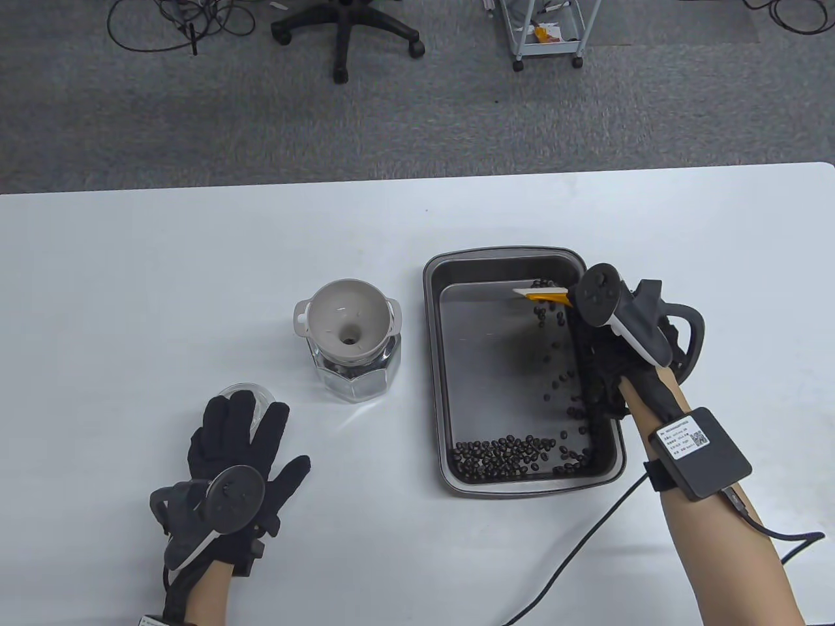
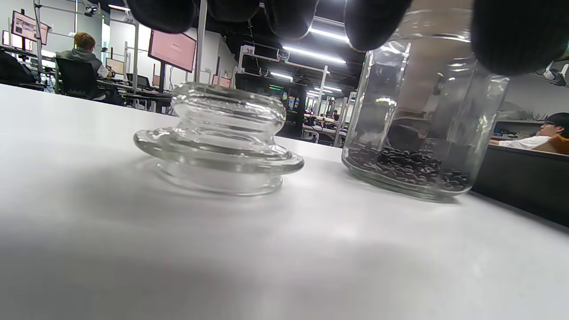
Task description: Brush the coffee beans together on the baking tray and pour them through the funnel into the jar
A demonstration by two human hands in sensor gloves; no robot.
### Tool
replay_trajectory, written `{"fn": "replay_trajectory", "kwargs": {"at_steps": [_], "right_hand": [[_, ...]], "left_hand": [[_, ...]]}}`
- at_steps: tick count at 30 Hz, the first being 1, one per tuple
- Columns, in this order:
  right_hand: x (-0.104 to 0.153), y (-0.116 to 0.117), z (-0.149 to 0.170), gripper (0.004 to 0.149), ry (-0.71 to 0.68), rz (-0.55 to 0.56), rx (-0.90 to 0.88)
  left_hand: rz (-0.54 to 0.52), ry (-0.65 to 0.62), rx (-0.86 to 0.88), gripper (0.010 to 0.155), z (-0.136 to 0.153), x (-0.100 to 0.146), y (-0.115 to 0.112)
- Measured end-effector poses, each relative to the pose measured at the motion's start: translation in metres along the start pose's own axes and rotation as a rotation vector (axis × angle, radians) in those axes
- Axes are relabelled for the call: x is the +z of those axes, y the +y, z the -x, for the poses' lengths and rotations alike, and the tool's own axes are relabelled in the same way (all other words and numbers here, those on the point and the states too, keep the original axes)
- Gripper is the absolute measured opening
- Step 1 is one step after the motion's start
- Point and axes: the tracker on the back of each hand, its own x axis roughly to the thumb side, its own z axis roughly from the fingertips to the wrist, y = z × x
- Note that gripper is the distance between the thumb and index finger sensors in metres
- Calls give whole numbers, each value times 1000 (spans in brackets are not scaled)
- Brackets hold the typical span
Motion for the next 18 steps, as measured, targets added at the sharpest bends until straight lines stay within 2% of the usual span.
{"fn": "replay_trajectory", "kwargs": {"at_steps": [8, 18], "right_hand": [[-21, 12, -5, 37, -6, 38, 26], [-23, 26, -18, 35, -37, 33, 87]], "left_hand": [[11, 10, -4, 81, 3, -1, -2], [22, 6, -4, 80, 3, -3, -4]]}}
